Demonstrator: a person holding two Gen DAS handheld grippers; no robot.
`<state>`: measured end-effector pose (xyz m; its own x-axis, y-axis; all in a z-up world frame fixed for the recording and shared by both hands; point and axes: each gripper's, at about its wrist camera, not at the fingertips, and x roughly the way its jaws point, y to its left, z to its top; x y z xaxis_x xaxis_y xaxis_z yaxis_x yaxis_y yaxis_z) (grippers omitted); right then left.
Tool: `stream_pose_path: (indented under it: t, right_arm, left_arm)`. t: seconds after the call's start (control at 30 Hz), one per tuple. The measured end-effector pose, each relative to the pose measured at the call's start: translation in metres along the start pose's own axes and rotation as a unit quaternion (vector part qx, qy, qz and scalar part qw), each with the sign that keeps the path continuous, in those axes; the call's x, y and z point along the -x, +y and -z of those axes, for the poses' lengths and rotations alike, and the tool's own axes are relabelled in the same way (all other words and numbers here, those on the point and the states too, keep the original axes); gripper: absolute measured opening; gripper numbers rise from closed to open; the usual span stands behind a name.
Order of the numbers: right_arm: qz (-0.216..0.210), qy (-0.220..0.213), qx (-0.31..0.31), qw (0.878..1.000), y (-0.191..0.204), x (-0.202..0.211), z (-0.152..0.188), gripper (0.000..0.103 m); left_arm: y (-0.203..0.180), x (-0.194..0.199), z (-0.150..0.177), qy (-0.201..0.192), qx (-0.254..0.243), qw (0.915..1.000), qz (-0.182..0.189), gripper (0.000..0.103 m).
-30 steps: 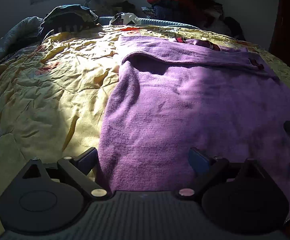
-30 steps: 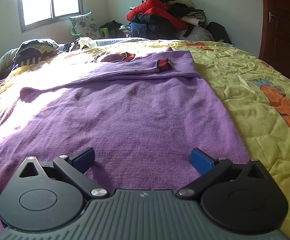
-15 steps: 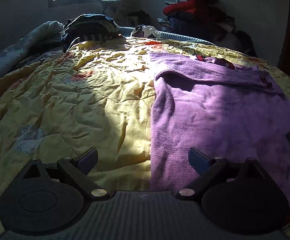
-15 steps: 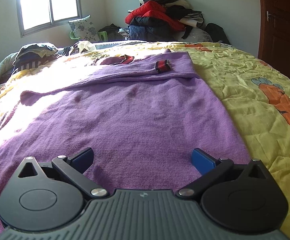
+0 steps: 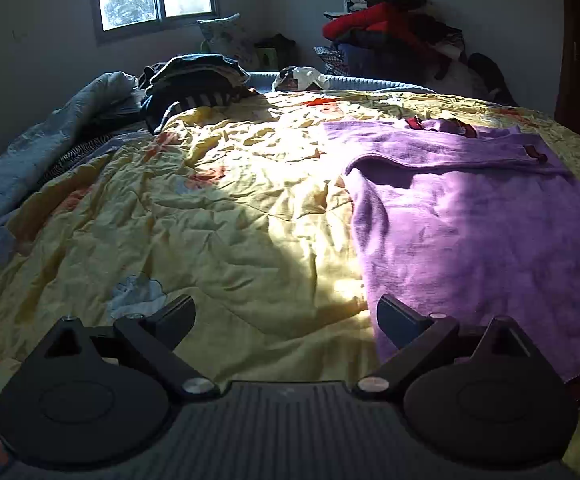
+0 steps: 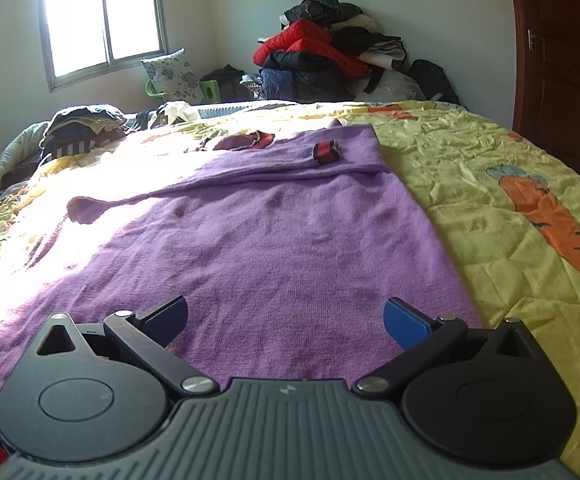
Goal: Fold small clothes
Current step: 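Lift the open left gripper away from the folded sleeve, then roll the right gripper and grasp the red ribbed hem of the sweater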
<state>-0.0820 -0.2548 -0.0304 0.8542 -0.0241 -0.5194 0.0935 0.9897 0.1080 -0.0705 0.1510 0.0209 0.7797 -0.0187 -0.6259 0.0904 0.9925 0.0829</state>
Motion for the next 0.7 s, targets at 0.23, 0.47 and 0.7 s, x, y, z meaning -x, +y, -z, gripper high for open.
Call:
stream_pose_path:
  t: [0.23, 0.47, 0.7]
  right_arm:
    - [0.014, -0.027, 0.02, 0.999, -0.017, 0.039, 0.001, 0.103]
    - [0.017, -0.012, -0.051, 0.998, -0.048, 0.049, 0.011, 0.103]
    - [0.034, -0.009, -0.056, 0.998, -0.058, 0.052, 0.017, 0.103]
  left_arm:
    - [-0.052, -0.016, 0.02, 0.015, -0.04, 0.9987, -0.026, 0.098]
    - [-0.066, -0.023, 0.024, 0.025, -0.008, 0.9994, -0.024, 0.098]
    - [-0.071, -0.026, 0.028, 0.03, -0.01, 0.9994, -0.017, 0.098]
